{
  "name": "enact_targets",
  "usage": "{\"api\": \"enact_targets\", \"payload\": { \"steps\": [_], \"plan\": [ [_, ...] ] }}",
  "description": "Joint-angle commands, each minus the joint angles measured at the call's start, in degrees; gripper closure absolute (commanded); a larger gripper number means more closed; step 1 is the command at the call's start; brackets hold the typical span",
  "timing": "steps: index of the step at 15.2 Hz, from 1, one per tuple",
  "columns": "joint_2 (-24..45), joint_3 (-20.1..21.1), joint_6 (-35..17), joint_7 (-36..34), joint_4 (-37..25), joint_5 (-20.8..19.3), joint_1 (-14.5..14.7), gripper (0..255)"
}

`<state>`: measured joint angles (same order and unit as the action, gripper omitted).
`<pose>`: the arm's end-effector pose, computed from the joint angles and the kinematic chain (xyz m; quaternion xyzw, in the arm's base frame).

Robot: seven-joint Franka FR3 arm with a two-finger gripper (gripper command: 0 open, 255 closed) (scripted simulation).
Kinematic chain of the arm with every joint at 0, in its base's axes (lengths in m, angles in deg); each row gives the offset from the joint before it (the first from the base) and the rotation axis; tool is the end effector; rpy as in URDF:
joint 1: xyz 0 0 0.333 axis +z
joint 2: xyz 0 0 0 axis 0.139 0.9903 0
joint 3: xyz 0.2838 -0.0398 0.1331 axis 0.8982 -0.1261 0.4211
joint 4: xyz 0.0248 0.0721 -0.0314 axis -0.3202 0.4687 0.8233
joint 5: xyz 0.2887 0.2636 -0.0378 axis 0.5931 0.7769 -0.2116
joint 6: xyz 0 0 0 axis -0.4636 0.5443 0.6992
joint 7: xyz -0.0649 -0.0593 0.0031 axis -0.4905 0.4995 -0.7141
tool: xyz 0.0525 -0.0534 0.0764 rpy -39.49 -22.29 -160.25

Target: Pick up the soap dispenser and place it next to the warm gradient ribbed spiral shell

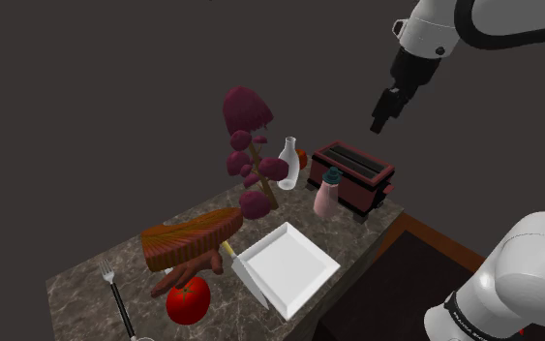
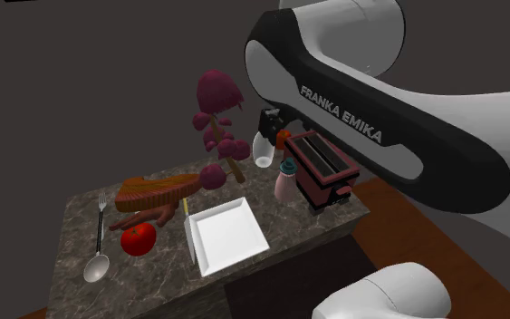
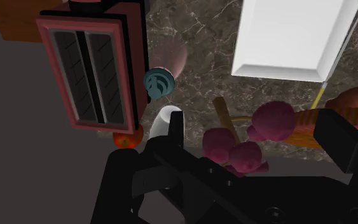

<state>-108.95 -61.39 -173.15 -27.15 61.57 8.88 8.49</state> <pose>0.3251 0.0273 0.6268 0.9935 0.0553 0.0870 0.0473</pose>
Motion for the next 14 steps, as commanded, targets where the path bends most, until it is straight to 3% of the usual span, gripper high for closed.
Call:
{"api": "enact_targets", "payload": {
  "steps": [1, 14],
  "plan": [
    [0.0, 0.0, 0.0, 0.0, 0.0, 0.0, 0.0, 0],
    [25.9, -4.6, -11.8, 3.1, -4.6, -0.8, -2.8, 0]
  ]
}}
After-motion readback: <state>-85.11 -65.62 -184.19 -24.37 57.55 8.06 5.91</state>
